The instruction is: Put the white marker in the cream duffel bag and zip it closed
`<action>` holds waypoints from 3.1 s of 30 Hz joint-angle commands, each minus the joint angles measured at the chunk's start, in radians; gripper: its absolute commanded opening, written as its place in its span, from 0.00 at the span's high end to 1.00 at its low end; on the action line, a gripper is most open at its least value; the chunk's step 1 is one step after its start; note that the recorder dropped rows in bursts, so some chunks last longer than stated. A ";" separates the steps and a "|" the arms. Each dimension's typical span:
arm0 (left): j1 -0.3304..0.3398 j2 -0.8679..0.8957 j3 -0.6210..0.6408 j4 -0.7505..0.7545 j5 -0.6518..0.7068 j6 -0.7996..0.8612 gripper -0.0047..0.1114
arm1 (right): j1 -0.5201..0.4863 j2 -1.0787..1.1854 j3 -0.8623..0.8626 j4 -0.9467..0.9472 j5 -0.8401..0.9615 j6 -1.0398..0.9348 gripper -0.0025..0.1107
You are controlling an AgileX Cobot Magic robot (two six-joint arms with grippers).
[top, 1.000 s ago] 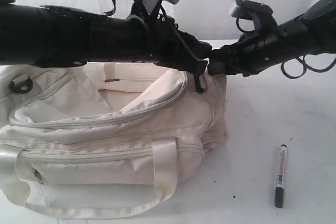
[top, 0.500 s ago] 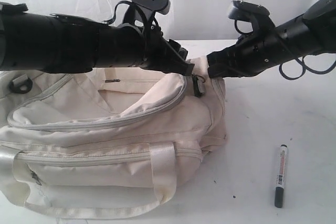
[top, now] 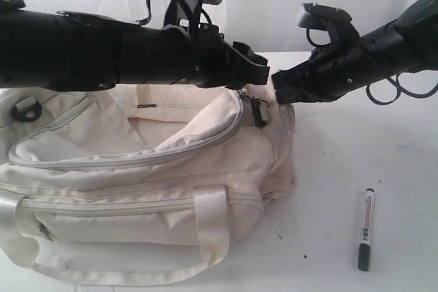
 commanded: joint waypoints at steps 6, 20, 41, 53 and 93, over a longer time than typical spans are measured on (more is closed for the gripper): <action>-0.001 -0.066 0.037 -0.023 0.052 -0.013 0.53 | -0.132 -0.013 0.006 0.343 0.211 -0.153 0.98; -0.003 -0.108 0.037 0.518 0.177 -0.013 0.53 | -0.166 -0.052 0.006 0.488 0.418 -0.243 0.98; -0.063 -0.032 0.035 0.523 -0.042 0.112 0.53 | -0.166 -0.052 0.006 0.508 0.441 -0.277 0.98; -0.063 -0.032 0.035 0.523 -0.111 0.114 0.84 | -0.166 -0.052 0.006 0.529 0.460 -0.282 0.98; -0.063 -0.324 0.281 0.444 0.113 0.063 0.96 | -0.166 -0.052 0.006 0.528 0.417 -0.291 0.98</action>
